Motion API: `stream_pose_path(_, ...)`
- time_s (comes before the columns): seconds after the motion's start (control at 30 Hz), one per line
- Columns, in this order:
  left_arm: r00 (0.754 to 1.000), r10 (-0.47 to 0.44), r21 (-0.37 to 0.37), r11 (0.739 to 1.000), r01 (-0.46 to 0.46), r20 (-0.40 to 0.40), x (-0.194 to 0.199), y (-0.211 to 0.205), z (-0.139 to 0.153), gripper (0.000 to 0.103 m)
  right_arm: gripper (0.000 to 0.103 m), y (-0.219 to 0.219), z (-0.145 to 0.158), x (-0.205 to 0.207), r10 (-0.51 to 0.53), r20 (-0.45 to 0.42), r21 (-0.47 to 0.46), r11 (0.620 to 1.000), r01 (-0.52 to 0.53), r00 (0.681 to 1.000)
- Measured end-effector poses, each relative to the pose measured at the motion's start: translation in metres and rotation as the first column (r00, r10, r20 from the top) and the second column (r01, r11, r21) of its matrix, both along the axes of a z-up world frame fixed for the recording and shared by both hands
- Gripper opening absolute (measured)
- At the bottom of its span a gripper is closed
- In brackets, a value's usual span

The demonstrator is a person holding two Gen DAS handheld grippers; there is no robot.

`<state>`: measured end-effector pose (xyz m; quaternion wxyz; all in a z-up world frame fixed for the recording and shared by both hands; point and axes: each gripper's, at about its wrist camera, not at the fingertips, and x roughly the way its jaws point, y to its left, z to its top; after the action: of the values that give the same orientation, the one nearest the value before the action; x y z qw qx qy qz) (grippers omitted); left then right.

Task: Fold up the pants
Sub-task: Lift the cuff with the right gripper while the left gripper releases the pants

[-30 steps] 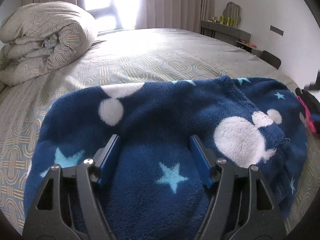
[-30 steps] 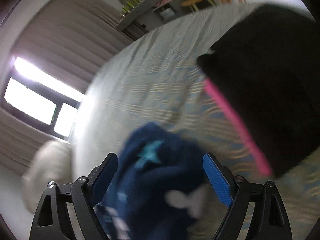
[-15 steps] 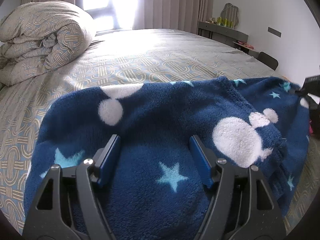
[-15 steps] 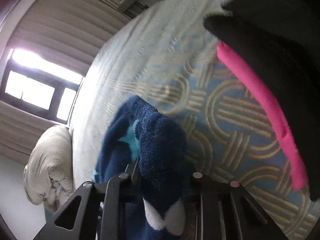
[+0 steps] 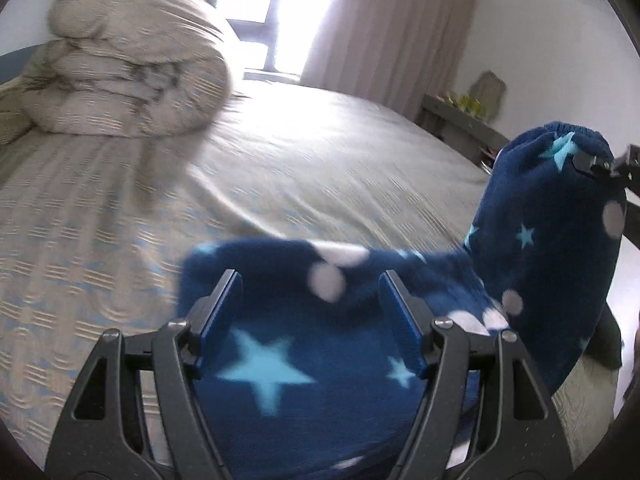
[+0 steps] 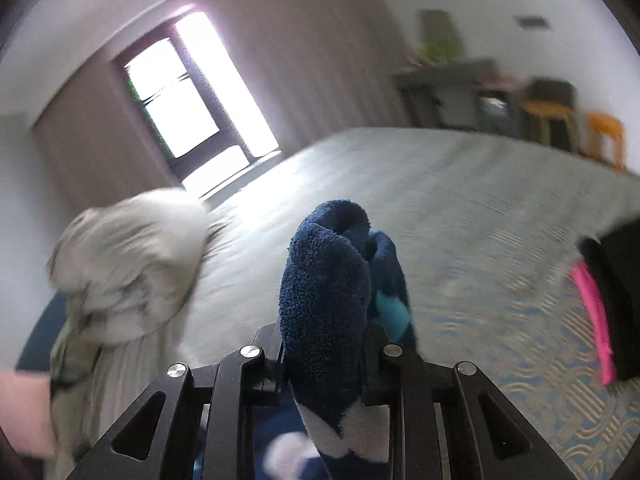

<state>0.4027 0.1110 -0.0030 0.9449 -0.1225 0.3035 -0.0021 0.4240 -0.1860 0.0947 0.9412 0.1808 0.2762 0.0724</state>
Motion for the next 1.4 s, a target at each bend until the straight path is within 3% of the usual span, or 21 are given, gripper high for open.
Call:
stream_pose_path(0.13,0.994,0.105,-0.039,0.994,-0.104,0.027,-0.017,0.051,0.015,0.071,0.024,0.076,0.005,-0.010,0.120,0.031,-0.084,0.990,-0.117,0.992)
stream_pose_path(0.37,0.965,0.258,-0.119,0.961,-0.251,0.047,-0.046,0.114,0.021,0.071,0.024,0.185,-0.026,-0.017,0.282,-0.008,-0.165,0.946,-0.279,0.959)
stream_pose_path(0.53,0.958,0.285,-0.157,0.948,-0.277,0.036,-0.046,0.130,0.015,0.071,0.024,0.242,-0.059,-0.023,0.371,-0.065,-0.207,0.903,-0.376,0.926)
stream_pose_path(0.63,0.960,0.280,-0.155,0.950,-0.273,0.025,-0.043,0.130,0.013,0.071,0.027,0.277,-0.096,-0.020,0.425,-0.149,-0.258,0.855,-0.450,0.893)
stream_pose_path(0.7,0.963,0.270,-0.150,0.953,-0.264,0.019,-0.040,0.127,0.011,0.071,0.033,0.293,-0.121,-0.015,0.428,-0.216,-0.289,0.830,-0.476,0.877)
stream_pose_path(0.77,0.964,0.263,-0.145,0.955,-0.258,0.022,-0.041,0.122,0.013,0.072,0.058,0.299,-0.141,-0.012,0.455,-0.284,-0.296,0.796,-0.528,0.844)
stream_pose_path(0.83,0.964,0.265,-0.150,0.955,-0.258,0.032,-0.043,0.120,0.017,0.071,0.076,0.301,-0.143,-0.018,0.510,-0.270,-0.286,0.767,-0.574,0.817)
stream_pose_path(0.93,0.959,0.276,-0.160,0.951,-0.265,0.056,-0.049,0.120,0.025,0.071,0.080,0.286,-0.126,-0.033,0.584,-0.230,-0.232,0.744,-0.626,0.779)
stream_pose_path(1.07,0.953,0.271,-0.182,0.952,-0.246,0.133,-0.062,0.114,0.044,0.071,0.080,0.229,-0.102,-0.037,0.564,-0.139,-0.021,0.820,-0.572,0.814)
stream_pose_path(1.13,0.955,0.257,-0.179,0.957,-0.230,0.147,-0.061,0.108,0.046,0.071,0.077,0.195,-0.090,-0.031,0.519,-0.092,0.087,0.854,-0.513,0.850)
stream_pose_path(1.2,0.959,0.240,-0.178,0.961,-0.212,0.150,-0.055,0.100,0.043,0.071,0.059,0.166,-0.083,-0.018,0.438,-0.075,0.150,0.893,-0.424,0.896)
stream_pose_path(1.23,0.963,0.226,-0.184,0.963,-0.198,0.146,-0.049,0.096,0.038,0.068,0.044,0.158,-0.081,-0.010,0.411,-0.077,0.163,0.904,-0.396,0.908)
stream_pose_path(1.3,0.968,0.180,-0.253,0.959,-0.132,0.175,-0.038,0.091,0.023,0.029,0.032,0.154,-0.082,0.004,0.394,-0.118,0.167,0.913,-0.373,0.912)
stream_pose_path(1.37,0.969,0.156,-0.324,0.942,-0.087,0.192,-0.031,0.088,0.011,0.017,0.028,0.160,-0.092,0.018,0.417,-0.159,0.184,0.903,-0.388,0.895)
stream_pose_path(1.4,0.972,0.132,-0.354,0.934,-0.055,0.197,-0.026,0.087,0.005,0.017,0.028,0.161,-0.097,0.018,0.421,-0.175,0.192,0.901,-0.388,0.890)
